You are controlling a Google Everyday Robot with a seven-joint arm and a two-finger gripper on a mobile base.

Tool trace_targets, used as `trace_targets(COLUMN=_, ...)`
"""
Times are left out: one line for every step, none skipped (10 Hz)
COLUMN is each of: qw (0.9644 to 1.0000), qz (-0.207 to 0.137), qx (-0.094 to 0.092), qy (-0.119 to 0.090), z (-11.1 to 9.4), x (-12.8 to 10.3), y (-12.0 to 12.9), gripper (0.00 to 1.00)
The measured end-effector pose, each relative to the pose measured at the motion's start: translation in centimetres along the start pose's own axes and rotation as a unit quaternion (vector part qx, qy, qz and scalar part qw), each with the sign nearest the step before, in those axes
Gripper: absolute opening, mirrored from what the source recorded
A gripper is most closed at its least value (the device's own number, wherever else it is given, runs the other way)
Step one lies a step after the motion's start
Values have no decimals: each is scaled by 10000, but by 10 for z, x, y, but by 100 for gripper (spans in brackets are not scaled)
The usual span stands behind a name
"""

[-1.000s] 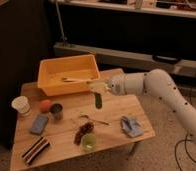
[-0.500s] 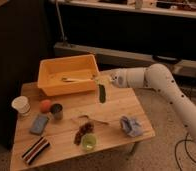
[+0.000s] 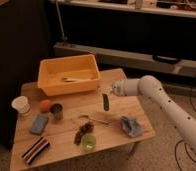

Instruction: Place pepper in table surface

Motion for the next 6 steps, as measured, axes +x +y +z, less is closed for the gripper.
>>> trace_targets(qw=9998, qz=115, qx=-138, qy=-129, z=10, x=-13, y=19, gripper=4)
trace_targets(qw=9992, qz=171, qx=-279, qy=-240, z=20, x=-24, y=33, gripper=14)
trace_targets(qw=9984, qz=198, qx=-402, qy=-337, z=25, x=-29, y=41, gripper=22)
trace_targets(qw=9974, qz=221, qx=-539, qy=-425, z=27, x=-31, y=47, gripper=30)
trace_targets(qw=9938, qz=274, qx=-859, qy=-653, z=26, x=-32, y=55, gripper=44)
trace_targets(qw=9913, qz=277, qx=-1030, qy=-769, z=25, x=-28, y=55, gripper=52)
